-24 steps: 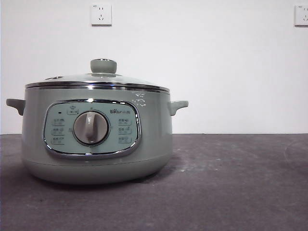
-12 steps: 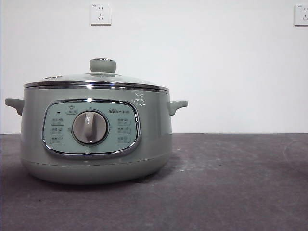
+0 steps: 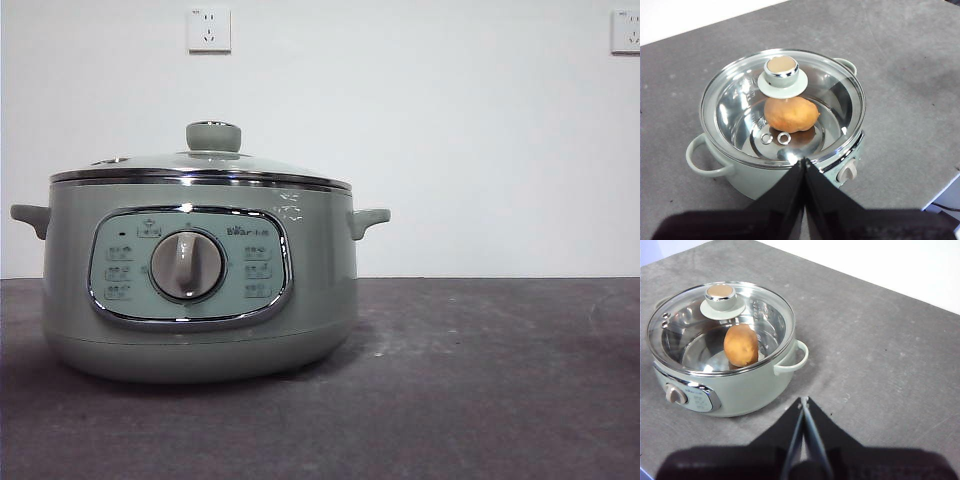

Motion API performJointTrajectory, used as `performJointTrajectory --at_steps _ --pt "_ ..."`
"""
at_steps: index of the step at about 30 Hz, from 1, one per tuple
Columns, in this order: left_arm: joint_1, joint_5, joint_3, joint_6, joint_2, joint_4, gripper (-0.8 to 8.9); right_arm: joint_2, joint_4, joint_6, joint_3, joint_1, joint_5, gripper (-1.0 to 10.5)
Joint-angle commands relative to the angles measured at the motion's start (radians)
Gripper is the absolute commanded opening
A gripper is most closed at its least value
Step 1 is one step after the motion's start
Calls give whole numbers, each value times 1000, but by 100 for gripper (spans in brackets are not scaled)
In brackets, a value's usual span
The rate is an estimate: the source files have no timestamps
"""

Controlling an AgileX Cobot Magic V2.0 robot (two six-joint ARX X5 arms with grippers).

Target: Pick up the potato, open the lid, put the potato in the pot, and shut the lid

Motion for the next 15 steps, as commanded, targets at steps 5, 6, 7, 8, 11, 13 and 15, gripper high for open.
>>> performJointTrajectory --at_steps 5,6,7,8,11,13,15 --pt "91 -22 -32 103 -54 81 -3 -2 5 12 -4 0 3 1" --pt "121 -18 -52 105 -68 116 -3 -2 5 12 -4 0 3 1" --pt "149 -16 -73 105 -82 150 -3 -2 5 12 -4 0 3 1" --pt "190 -5 -110 105 -104 205 -3 -2 5 12 -4 0 3 1" --pt "293 35 -229 106 -171 352 -3 -2 5 12 -4 0 3 1" --pt "361 64 -320 106 -222 440 -3 -2 5 12 -4 0 3 1" --pt "426 102 -417 106 -277 513 -3 -2 5 12 -4 0 3 1"
